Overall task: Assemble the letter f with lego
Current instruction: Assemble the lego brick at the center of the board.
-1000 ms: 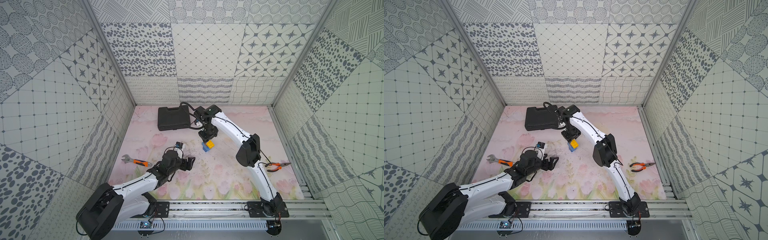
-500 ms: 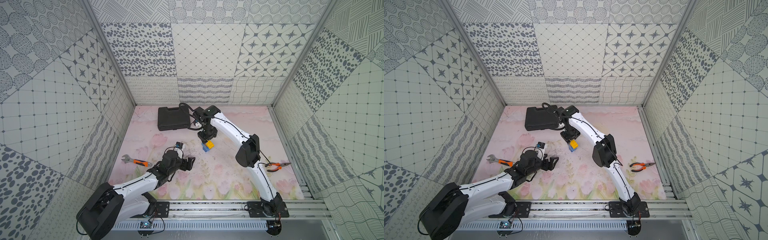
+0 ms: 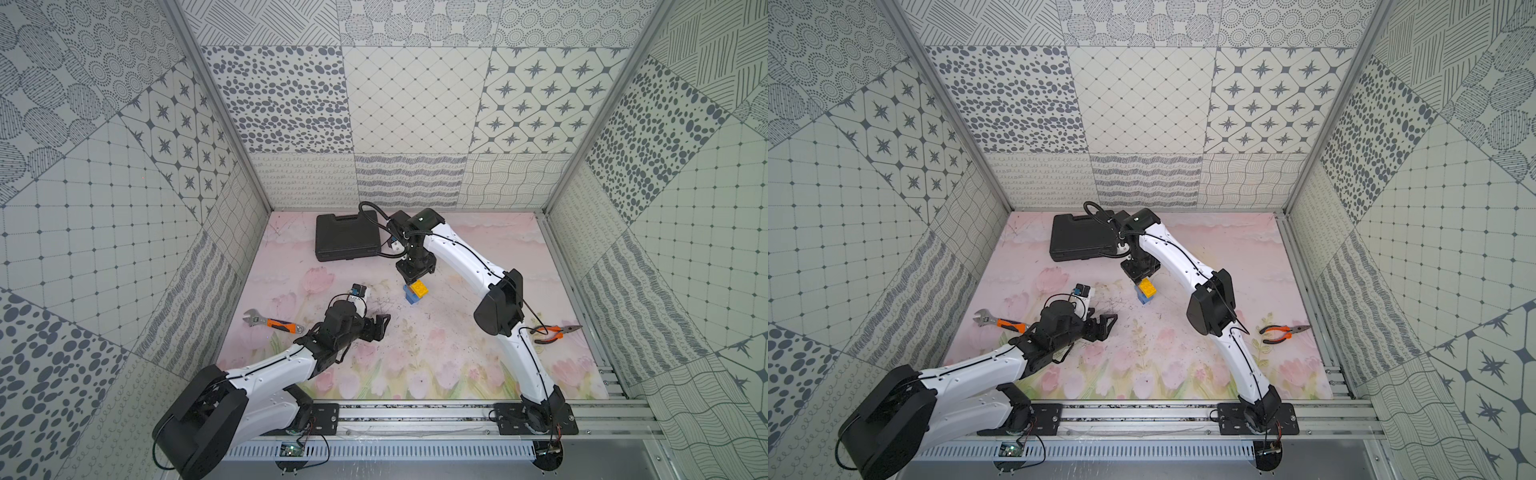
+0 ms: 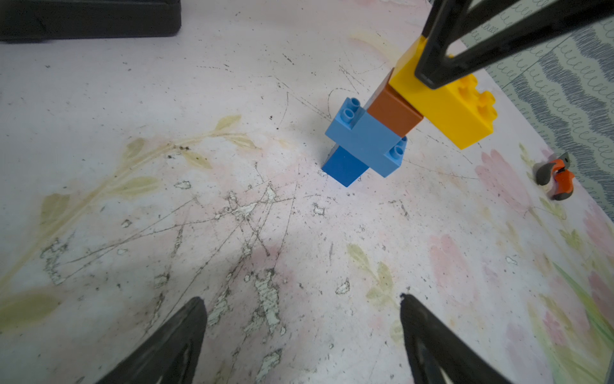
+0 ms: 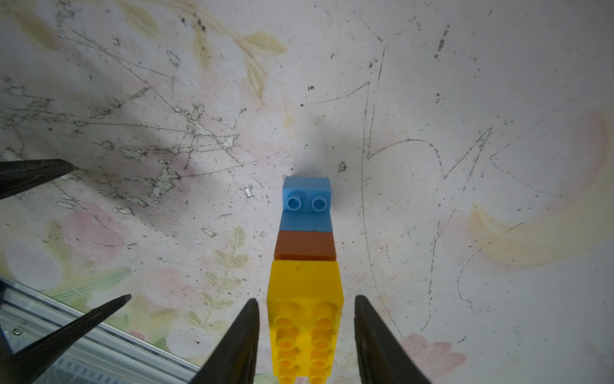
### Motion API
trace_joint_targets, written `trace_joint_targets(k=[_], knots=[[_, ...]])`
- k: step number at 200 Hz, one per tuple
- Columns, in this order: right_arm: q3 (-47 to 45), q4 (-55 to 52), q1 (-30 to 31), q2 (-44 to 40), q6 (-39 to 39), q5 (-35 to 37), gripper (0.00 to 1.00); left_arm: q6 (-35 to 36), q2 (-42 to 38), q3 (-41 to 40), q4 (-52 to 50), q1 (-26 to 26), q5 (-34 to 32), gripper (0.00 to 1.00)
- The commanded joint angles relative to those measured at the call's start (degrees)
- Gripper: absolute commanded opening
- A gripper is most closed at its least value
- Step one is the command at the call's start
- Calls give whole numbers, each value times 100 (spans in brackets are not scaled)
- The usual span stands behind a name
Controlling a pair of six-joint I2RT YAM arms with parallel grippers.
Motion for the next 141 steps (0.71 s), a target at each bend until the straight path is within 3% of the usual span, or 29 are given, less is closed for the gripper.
trace_joint_targets(k=[1,141], knots=[[23,-68,34,-227,3,4,49,85,-9,52,256,-50,62,92],[-109,-40,32,-137,-21,-45,48,85,-8,53,254,-50,51,92]])
